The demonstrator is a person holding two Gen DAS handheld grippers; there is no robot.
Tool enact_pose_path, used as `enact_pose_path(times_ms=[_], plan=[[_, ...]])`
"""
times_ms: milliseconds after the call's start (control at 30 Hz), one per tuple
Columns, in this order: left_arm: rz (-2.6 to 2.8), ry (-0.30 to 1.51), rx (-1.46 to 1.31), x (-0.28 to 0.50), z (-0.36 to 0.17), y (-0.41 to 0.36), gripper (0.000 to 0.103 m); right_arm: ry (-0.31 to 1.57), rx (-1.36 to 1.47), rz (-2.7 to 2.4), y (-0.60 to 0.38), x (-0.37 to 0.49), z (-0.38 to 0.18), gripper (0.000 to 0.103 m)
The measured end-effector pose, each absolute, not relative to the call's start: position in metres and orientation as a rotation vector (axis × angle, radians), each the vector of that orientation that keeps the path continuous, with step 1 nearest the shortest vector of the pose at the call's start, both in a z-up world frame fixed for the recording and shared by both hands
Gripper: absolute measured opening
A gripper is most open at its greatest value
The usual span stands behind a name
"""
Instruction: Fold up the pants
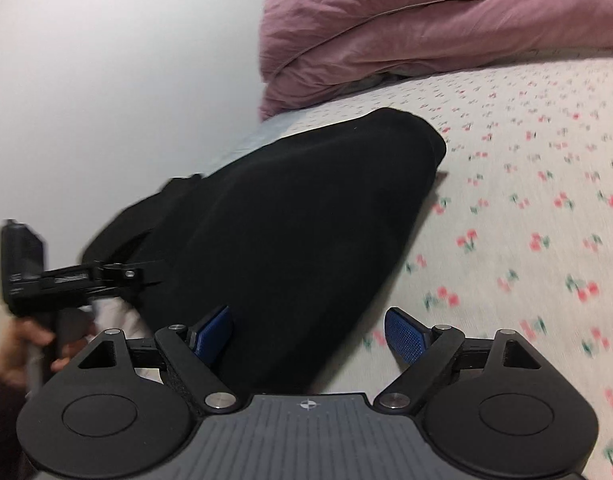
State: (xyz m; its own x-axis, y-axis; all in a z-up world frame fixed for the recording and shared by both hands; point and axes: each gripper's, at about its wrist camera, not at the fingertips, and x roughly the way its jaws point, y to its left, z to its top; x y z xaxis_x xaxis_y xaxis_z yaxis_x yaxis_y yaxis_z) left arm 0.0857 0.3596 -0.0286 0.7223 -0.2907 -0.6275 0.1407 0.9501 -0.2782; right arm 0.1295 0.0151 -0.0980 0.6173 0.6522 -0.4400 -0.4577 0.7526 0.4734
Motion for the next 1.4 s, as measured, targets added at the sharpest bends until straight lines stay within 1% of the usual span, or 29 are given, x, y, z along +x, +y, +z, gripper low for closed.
enact_pose_path(times_ms=[133,333,567,700,833,900,967,1000,1033,1100,1167,1200,1233,1267,1300,1333,1400], plan=[[-0.266,0.699,-0.062,0.076,-0.006,0.352,0.099,0.676,0.402,0.667,-0.004,0.136,-0.088,0.087],[-0.292,0.673,-0.065,0.094,0.018,0.347,0.100,0.635,0.489,0.622,-0.011,0.155,-0.074,0.089],[-0.347,0.813,-0.203,0.153,0.003,0.353,0.101,0.697,0.566,0.628,-0.005,0.178,-0.083,0.089],[-0.432,0.898,-0.380,0.182,-0.013,0.366,0.097,0.740,0.656,0.636,-0.003,0.194,-0.092,0.089],[-0.474,0.939,-0.482,0.197,-0.028,0.369,0.091,0.761,0.728,0.636,-0.003,0.202,-0.098,0.082],[-0.480,0.942,-0.510,0.202,-0.034,0.369,0.091,0.765,0.746,0.628,-0.002,0.205,-0.099,0.079],[-0.501,0.931,-0.558,0.203,-0.037,0.370,0.085,0.771,0.759,0.616,0.001,0.209,-0.099,0.075],[-0.512,0.930,-0.594,0.203,-0.040,0.371,0.077,0.771,0.766,0.610,0.002,0.210,-0.100,0.074],[-0.500,0.921,-0.612,0.202,-0.042,0.372,0.071,0.771,0.772,0.603,0.003,0.211,-0.100,0.071],[-0.489,0.903,-0.635,0.199,-0.045,0.373,0.065,0.774,0.779,0.579,0.006,0.213,-0.101,0.062],[-0.470,0.888,-0.662,0.196,-0.046,0.375,0.058,0.784,0.777,0.556,0.011,0.218,-0.103,0.041],[-0.458,0.879,-0.677,0.194,-0.045,0.375,0.052,0.783,0.787,0.548,0.012,0.220,-0.103,0.038],[-0.449,0.867,-0.691,0.191,-0.044,0.375,0.047,0.785,0.796,0.543,0.010,0.218,-0.103,0.035],[-0.445,0.853,-0.702,0.189,-0.042,0.375,0.039,0.784,0.805,0.539,0.008,0.216,-0.100,0.032],[-0.440,0.840,-0.714,0.186,-0.039,0.373,0.033,0.779,0.813,0.540,0.005,0.214,-0.098,0.031],[-0.437,0.832,-0.722,0.184,-0.035,0.371,0.029,0.775,0.817,0.544,0.003,0.213,-0.095,0.029],[-0.425,0.828,-0.707,0.179,-0.026,0.363,0.027,0.773,0.822,0.550,-0.004,0.209,-0.088,0.028]])
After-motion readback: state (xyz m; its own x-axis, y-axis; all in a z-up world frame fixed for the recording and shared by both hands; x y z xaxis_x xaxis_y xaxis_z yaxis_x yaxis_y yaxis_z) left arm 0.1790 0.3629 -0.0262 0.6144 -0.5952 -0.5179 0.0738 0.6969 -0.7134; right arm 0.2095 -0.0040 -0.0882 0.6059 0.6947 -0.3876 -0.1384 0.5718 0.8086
